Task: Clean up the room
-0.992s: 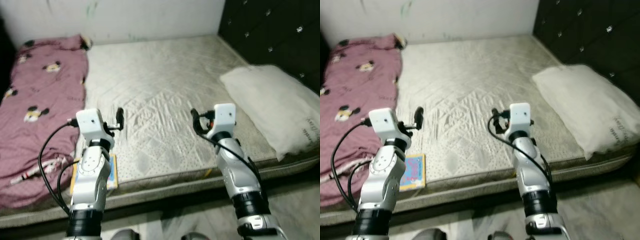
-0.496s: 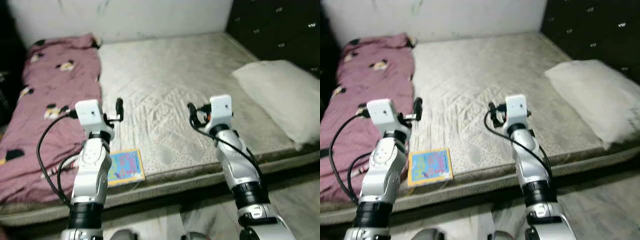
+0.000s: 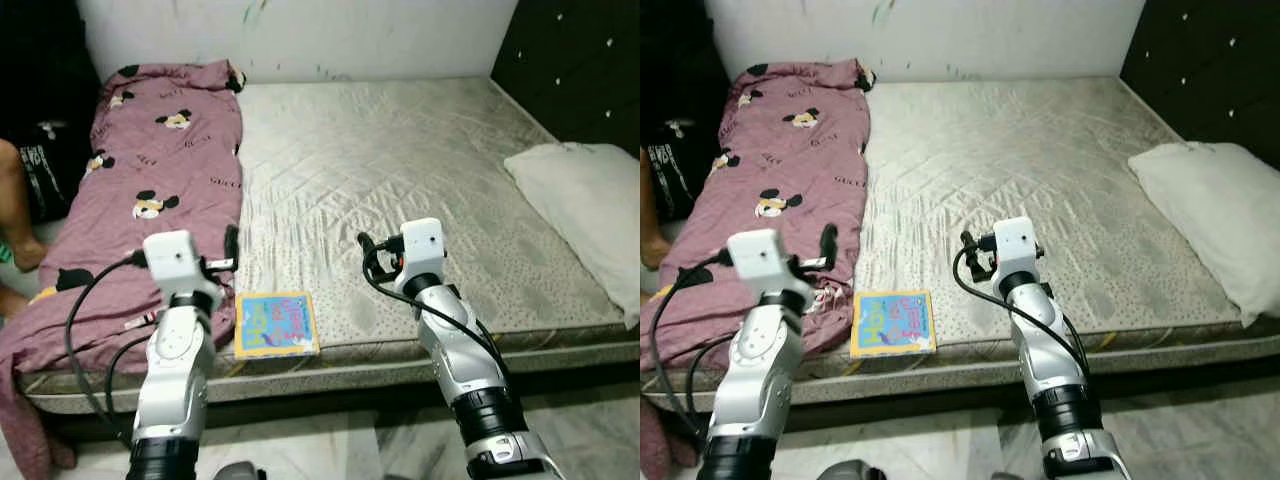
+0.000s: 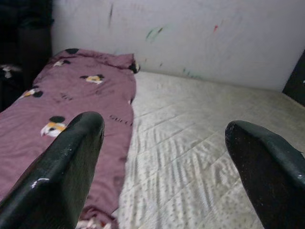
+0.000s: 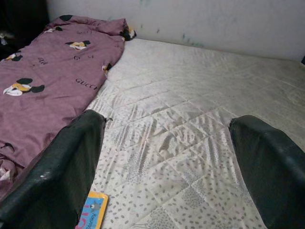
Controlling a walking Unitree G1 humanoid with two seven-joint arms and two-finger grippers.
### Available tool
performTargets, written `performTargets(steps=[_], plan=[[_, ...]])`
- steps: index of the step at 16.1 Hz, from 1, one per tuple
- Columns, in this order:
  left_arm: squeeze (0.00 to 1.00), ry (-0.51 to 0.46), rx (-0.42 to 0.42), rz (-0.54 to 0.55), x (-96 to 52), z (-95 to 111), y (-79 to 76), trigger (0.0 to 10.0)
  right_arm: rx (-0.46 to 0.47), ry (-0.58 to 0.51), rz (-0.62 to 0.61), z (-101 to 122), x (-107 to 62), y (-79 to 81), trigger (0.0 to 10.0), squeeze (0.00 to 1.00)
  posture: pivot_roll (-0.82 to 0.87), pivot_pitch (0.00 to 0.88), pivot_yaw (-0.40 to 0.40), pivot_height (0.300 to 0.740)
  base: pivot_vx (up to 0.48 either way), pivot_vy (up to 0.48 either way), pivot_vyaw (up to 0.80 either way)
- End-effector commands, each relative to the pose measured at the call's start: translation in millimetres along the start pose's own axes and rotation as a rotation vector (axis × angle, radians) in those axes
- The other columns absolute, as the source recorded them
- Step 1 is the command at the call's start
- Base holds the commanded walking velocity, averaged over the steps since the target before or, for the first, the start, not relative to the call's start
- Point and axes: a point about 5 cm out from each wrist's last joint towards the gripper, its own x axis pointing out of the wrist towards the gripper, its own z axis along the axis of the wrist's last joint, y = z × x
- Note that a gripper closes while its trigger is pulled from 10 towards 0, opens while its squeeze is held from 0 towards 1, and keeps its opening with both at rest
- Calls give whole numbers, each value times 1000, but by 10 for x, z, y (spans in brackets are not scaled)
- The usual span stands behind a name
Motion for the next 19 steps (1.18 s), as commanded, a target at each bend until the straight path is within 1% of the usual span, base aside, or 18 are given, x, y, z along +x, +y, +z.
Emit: performTargets(steps=[1, 3, 6, 11, 13, 14, 16, 19], plan=[[0, -31, -10, -13, 44, 81, -64, 10000, -11, -28, 20, 100, 46, 21, 10000, 0, -31, 0, -15, 740, 300, 0, 0], [0, -33, -17, -4, 37, 89, -72, 10000, -19, -13, 28, 50, 57, 31, 10000, 0, -26, 0, -14, 740, 304, 0, 0], [0, -7, -3, -21, -24, 34, -45, 10000, -3, -18, 20, 53, 60, 84, 10000, 0, -38, 0, 0, 740, 330, 0, 0], [0, -9, -14, -26, 5, 38, -83, 10000, -19, -35, 51, 82, 99, 158, 10000, 0, -44, 0, 0, 740, 268, 0, 0], [0, 5, -19, -18, -9, 19, -93, 10000, -23, -43, 53, 103, 124, 164, 10000, 0, -43, 0, 0, 740, 0, 0, 0], [0, 8, -22, 4, -16, 12, -89, 10000, -23, -42, 50, 100, 125, 157, 10000, 0, -43, 0, 0, 740, 0, 0, 0], [0, 14, -21, 17, -15, -3, -79, 10000, -46, -35, 55, 72, 107, 142, 10000, 0, -40, 0, -8, 740, 0, 0, 0], [0, 17, -36, 16, -1, -3, -82, 10000, -58, -24, 51, 30, 86, 135, 10000, 0, -39, 0, -10, 740, 0, 0, 683]])
